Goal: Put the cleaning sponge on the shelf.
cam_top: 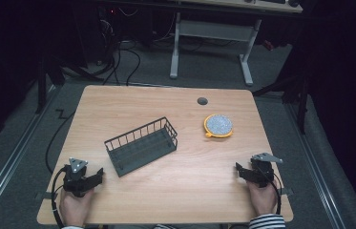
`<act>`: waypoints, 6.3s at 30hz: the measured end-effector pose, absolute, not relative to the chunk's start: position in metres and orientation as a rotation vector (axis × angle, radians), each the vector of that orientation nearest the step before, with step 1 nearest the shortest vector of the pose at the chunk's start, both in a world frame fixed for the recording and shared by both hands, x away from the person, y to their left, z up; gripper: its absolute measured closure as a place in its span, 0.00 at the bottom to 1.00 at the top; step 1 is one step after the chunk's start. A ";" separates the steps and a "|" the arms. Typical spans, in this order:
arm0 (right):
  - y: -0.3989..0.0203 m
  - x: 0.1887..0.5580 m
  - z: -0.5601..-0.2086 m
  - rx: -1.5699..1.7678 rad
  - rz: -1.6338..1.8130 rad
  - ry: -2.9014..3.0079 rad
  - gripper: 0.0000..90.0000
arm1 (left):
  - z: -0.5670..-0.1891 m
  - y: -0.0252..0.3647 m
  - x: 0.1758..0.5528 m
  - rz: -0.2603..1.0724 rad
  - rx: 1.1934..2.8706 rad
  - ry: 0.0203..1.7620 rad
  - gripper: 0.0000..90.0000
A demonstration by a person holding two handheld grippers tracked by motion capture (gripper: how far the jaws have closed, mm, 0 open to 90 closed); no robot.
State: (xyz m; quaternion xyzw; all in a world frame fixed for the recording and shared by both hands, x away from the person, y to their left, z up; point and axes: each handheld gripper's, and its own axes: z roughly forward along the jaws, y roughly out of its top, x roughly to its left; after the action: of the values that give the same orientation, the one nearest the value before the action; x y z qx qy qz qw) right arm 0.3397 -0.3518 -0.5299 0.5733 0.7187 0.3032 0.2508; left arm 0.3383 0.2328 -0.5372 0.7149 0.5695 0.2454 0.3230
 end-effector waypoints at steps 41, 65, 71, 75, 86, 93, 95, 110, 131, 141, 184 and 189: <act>-0.352 0.339 -0.530 1.555 0.824 1.958 0.34 | -0.513 0.233 0.340 0.565 1.860 1.416 0.41; -0.351 0.339 -0.530 1.563 0.824 1.958 0.34 | -0.441 0.234 0.340 0.550 1.784 1.348 0.45; -0.351 0.339 -0.530 1.562 0.824 1.958 0.34 | -0.433 0.222 0.352 0.543 1.835 1.311 0.46; -0.351 0.339 -0.530 1.562 0.824 1.958 0.34 | -0.432 0.215 0.360 0.534 1.856 1.305 0.48; -0.351 0.339 -0.530 1.562 0.825 1.959 0.34 | -0.433 0.205 0.382 0.510 1.911 1.319 0.51; -0.351 0.339 -0.530 1.562 0.825 1.959 0.34 | -0.436 0.200 0.392 0.496 1.944 1.334 0.55; -0.351 0.339 -0.530 1.561 0.825 1.960 0.34 | -0.438 0.199 0.394 0.496 1.962 1.344 0.57; -0.351 0.339 -0.530 1.562 0.825 1.959 0.34 | -0.443 0.190 0.397 0.489 2.007 1.330 0.74; -0.351 0.339 -0.530 1.557 0.829 1.962 0.33 | -0.443 0.178 0.393 0.524 2.010 1.314 0.79; -0.351 0.339 -0.530 1.559 0.831 1.962 0.33 | -0.444 0.164 0.391 0.517 2.017 1.285 0.80; -0.351 0.339 -0.530 1.556 0.825 1.962 0.33 | -0.446 0.118 0.388 0.483 2.015 1.222 0.80; -0.351 0.339 -0.530 1.556 0.826 1.962 0.33 | -0.446 0.118 0.388 0.472 2.010 1.221 0.79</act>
State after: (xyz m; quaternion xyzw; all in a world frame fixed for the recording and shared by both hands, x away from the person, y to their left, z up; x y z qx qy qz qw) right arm 0.3386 -0.3505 -0.5301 0.5714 0.7206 0.3031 0.2497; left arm 0.3883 0.1181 -0.4460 0.7808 0.4743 0.1834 0.3629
